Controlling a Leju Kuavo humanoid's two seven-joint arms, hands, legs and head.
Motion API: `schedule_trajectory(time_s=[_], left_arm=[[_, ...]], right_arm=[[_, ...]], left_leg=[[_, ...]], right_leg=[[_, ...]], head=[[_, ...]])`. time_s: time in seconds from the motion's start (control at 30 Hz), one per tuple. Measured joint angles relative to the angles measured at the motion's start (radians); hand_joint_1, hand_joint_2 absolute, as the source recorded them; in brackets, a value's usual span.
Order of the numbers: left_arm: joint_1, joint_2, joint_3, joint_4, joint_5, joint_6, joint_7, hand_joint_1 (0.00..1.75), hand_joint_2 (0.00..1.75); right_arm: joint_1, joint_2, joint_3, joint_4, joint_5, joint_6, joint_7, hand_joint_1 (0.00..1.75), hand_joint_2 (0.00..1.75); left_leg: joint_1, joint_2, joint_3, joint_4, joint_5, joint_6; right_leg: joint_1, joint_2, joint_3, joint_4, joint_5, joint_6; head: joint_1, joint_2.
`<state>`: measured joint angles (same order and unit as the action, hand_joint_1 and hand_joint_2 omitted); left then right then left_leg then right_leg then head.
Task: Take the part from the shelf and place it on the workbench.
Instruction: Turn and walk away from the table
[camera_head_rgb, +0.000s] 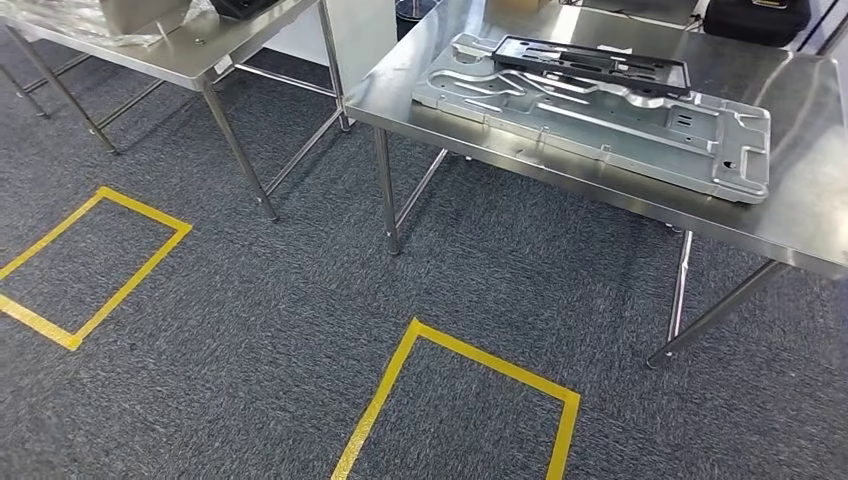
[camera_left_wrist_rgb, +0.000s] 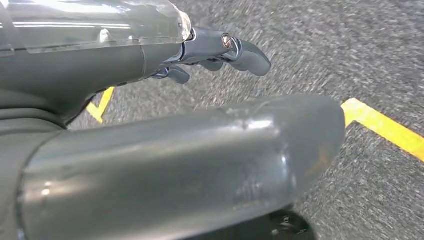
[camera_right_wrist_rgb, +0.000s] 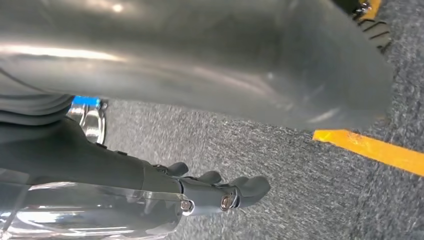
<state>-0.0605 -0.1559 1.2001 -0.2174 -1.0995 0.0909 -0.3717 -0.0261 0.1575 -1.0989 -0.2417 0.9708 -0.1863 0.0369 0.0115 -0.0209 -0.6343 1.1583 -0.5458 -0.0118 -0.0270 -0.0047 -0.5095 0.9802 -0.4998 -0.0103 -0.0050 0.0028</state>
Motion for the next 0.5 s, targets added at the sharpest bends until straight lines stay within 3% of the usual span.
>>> schedule_trajectory(time_s=[0.07,0.1,0.13,0.2,0.27,0.3,0.37,0.43,0.5], left_arm=[[0.0,0.0,0.0,0.0,-0.001,0.002,0.002,0.0,0.0],[0.001,0.0,0.0,0.0,-0.001,0.002,0.004,0.0,0.0],[0.002,0.0,0.0,0.0,-0.001,0.002,0.005,0.0,0.0],[0.002,0.001,0.0,0.0,-0.001,0.003,0.006,0.0,0.0],[-0.001,0.001,0.0,0.0,-0.002,0.003,0.007,0.0,0.0],[-0.001,0.001,0.0,0.0,-0.002,0.003,0.007,0.0,0.0],[0.001,0.001,0.0,0.0,-0.003,0.003,0.007,0.0,0.0],[0.003,0.002,0.0,0.0,-0.003,0.004,0.007,0.0,0.0],[0.0,0.002,0.0,0.0,-0.003,0.004,0.007,0.0,0.0]], right_arm=[[0.002,0.0,0.002,0.002,0.003,0.006,0.0,0.0,0.0],[0.002,0.0,0.004,0.002,0.004,0.009,0.0,0.0,0.0],[0.002,0.0,0.006,0.002,0.004,0.012,-0.001,0.0,0.0],[0.001,-0.001,0.009,0.002,0.006,0.015,-0.002,0.0,0.0],[0.0,-0.002,0.01,0.003,0.008,0.018,-0.002,0.0,0.0],[-0.001,-0.003,0.011,0.003,0.008,0.018,-0.002,0.0,0.0],[-0.007,-0.003,0.012,0.004,0.008,0.019,-0.002,0.0,0.0],[-0.009,-0.004,0.014,0.004,0.008,0.02,-0.002,0.0,0.0],[-0.007,-0.006,0.015,0.004,0.008,0.022,-0.001,0.0,0.0]], left_leg=[[0.005,0.012,-0.051,0.113,-0.047,-0.008],[0.007,0.014,-0.055,0.128,-0.044,-0.012],[0.009,0.018,-0.042,0.106,-0.025,-0.014],[0.011,0.044,0.027,-0.022,0.035,-0.014],[0.005,0.068,0.076,-0.12,0.064,-0.004],[0.002,0.072,0.08,-0.134,0.063,0.003],[0.0,0.054,0.076,-0.136,0.065,0.018],[0.001,0.037,0.078,-0.144,0.072,0.033],[0.001,0.02,0.078,-0.15,0.078,0.043]], right_leg=[[0.002,-0.027,-0.001,0.001,-0.002,-0.001],[0.003,-0.039,-0.001,0.003,-0.003,-0.001],[0.002,-0.051,0.0,0.004,-0.005,0.001],[0.002,-0.071,0.003,0.01,-0.012,0.01],[0.006,-0.088,0.006,0.017,-0.02,0.022],[0.008,-0.094,0.006,0.018,-0.022,0.029],[0.008,-0.105,0.01,0.016,-0.022,0.042],[0.003,-0.079,0.006,0.035,-0.043,0.053],[0.002,-0.027,-0.038,0.127,-0.102,0.056]], head=[[-0.001,0.0],[-0.001,0.0],[-0.001,0.0],[-0.002,0.0],[-0.001,0.0],[0.0,0.0],[0.003,0.0],[0.005,0.0],[0.009,0.0]])
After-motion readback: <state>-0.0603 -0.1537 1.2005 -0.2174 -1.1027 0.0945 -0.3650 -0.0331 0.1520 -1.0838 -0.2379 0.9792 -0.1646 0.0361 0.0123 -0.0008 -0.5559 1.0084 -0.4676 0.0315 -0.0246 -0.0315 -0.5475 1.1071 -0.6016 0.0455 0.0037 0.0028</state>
